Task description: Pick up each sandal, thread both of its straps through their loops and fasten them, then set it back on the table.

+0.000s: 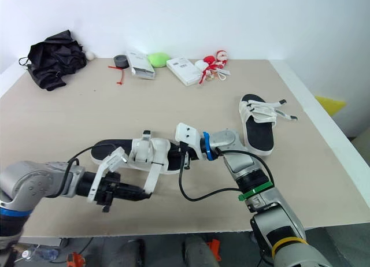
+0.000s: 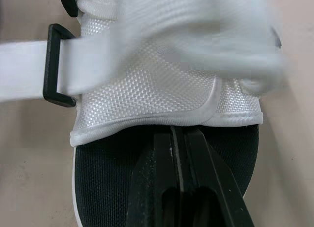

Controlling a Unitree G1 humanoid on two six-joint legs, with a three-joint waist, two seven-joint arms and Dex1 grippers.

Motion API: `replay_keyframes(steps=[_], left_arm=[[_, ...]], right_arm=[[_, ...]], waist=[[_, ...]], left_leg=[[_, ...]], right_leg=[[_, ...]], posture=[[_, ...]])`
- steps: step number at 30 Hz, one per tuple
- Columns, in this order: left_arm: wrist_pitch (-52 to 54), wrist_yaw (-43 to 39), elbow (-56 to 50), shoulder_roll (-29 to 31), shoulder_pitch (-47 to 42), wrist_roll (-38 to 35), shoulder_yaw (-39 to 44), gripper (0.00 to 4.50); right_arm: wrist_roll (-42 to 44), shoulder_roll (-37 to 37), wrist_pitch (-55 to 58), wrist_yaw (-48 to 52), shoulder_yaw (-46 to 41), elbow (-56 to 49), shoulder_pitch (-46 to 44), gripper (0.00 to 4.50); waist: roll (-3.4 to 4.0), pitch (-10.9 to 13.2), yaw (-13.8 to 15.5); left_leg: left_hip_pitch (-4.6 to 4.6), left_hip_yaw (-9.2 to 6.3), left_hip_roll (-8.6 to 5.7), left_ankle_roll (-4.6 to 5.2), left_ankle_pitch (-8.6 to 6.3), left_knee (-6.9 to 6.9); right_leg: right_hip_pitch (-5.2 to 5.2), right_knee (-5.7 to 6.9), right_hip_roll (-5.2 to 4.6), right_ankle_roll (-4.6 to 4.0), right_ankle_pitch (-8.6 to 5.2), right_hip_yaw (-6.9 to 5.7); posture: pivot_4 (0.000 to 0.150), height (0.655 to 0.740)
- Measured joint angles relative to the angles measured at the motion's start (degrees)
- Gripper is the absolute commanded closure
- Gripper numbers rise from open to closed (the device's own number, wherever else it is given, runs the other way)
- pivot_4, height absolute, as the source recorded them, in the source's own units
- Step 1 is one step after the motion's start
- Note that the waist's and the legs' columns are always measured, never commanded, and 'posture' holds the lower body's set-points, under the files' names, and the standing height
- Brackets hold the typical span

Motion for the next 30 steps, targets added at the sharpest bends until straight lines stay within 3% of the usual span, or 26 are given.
replay_keyframes(steps=[3,9,13,15,18,22,29,30], left_arm=[[0.01,-3.69,-1.64,1.89,-2.41,-1.79,-0.26,4.46],[0.86,-4.93,-2.2,0.09,-9.04,-6.85,0.83,4.46],[2.16,-2.78,3.55,-4.57,-12.53,-9.85,2.98,4.46],[2.81,3.54,12.02,-11.32,-17.8,-10.8,5.94,4.46],[2.88,7.6,16.76,-13.72,-20.5,-10.75,7.16,4.46],[2.84,18.59,33.36,-18.7,-28.41,-3.31,8.08,4.46],[2.53,21.66,39.53,-19.36,-28.74,2.71,6.75,4.46],[2.54,21.74,39.74,-19.47,-28.73,3.07,6.5,3.97]], right_arm=[[-0.03,-0.01,-0.06,0.29,0.0,0.02,-0.09,4.5],[-0.09,0.25,-0.52,0.51,0.05,0.06,-0.2,4.5],[-0.09,0.17,-0.7,0.73,0.05,0.06,-0.22,4.5],[-0.21,0.09,-0.81,0.6,0.02,0.06,-0.16,4.5],[-0.26,0.33,-0.91,0.48,0.1,0.04,-0.14,4.5],[-0.36,0.36,-1.03,0.34,0.15,0.05,-0.15,4.5],[-0.36,0.36,-1.03,-0.19,0.15,0.04,0.04,4.5],[-0.36,0.36,-1.03,-0.3,0.15,0.04,0.07,4.5]], waist=[[-0.07,-0.01,0.01],[-0.06,-0.01,-0.11],[-0.12,-0.01,-0.04],[-0.07,-0.01,0.04],[-0.11,0.0,-0.12],[-0.09,-0.02,-0.11],[-0.09,-0.02,-0.12],[-0.09,-0.02,-0.12]], left_leg=[[-0.02,0.0,0.04,-0.02,-0.01,-0.04],[-0.05,0.12,0.07,0.09,-0.09,-0.09],[-0.07,0.03,0.14,0.13,-0.12,-0.13],[-0.03,-0.02,0.09,0.15,-0.11,-0.11],[-0.04,0.02,0.1,0.15,-0.12,-0.12],[-0.03,-0.01,0.09,0.15,-0.12,-0.09],[-0.01,-0.04,0.09,0.13,-0.1,-0.09],[0.0,-0.04,0.09,0.12,-0.09,-0.09]], right_leg=[[-0.05,-0.01,0.02,-0.04,-0.02,-0.04],[0.03,0.0,0.03,-0.03,-0.02,0.02],[0.08,0.01,0.14,0.04,-0.06,-0.04],[0.17,0.03,0.14,0.19,0.02,-0.06],[0.14,0.02,0.15,0.33,0.13,0.0],[0.16,0.02,0.19,0.46,0.23,0.03],[0.18,0.02,0.19,0.47,0.29,0.01],[0.19,0.02,0.19,0.47,0.3,0.01]], posture=[[0.15,0.738],[0.15,0.738],[0.15,0.738],[0.15,0.738],[0.15,0.738],[0.15,0.738],[0.15,0.738],[0.15,0.738]])
